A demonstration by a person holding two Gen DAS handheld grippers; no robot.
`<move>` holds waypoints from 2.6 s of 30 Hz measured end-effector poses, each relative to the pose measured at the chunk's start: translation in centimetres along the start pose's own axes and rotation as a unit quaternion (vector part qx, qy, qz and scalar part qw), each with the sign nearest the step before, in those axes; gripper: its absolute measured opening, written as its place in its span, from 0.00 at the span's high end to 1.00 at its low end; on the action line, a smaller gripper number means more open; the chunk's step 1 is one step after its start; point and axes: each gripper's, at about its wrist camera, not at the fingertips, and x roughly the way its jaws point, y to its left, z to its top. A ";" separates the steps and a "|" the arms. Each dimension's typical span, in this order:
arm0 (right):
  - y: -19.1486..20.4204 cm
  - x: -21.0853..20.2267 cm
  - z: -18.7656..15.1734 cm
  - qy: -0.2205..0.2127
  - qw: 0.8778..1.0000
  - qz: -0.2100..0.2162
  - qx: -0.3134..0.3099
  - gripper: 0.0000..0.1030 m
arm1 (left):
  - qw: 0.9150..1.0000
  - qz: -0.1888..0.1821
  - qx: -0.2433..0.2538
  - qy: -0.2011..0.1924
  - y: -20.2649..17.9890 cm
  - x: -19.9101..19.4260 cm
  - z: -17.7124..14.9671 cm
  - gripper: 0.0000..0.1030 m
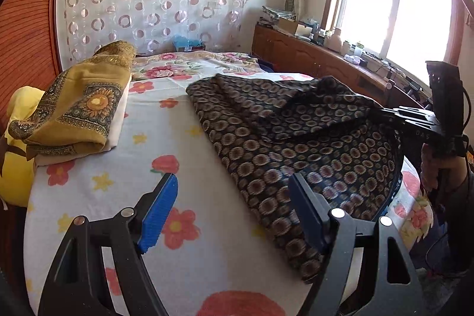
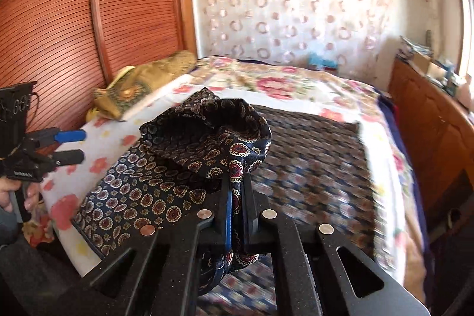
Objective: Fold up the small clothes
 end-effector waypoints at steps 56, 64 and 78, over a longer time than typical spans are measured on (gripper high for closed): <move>3.1 10.8 9.9 0.151 0.976 -0.076 -0.134 0.97 | 1.000 -0.016 0.009 0.006 -2.9 1.5 -0.8 0.25; -7.0 11.2 14.7 0.114 0.973 -0.202 0.000 0.83 | 1.000 -0.017 0.010 0.008 -2.9 1.8 -0.8 0.25; -7.1 5.3 9.7 0.098 0.987 -0.123 0.024 0.75 | 1.000 -0.015 0.017 0.013 -3.5 2.0 -0.9 0.25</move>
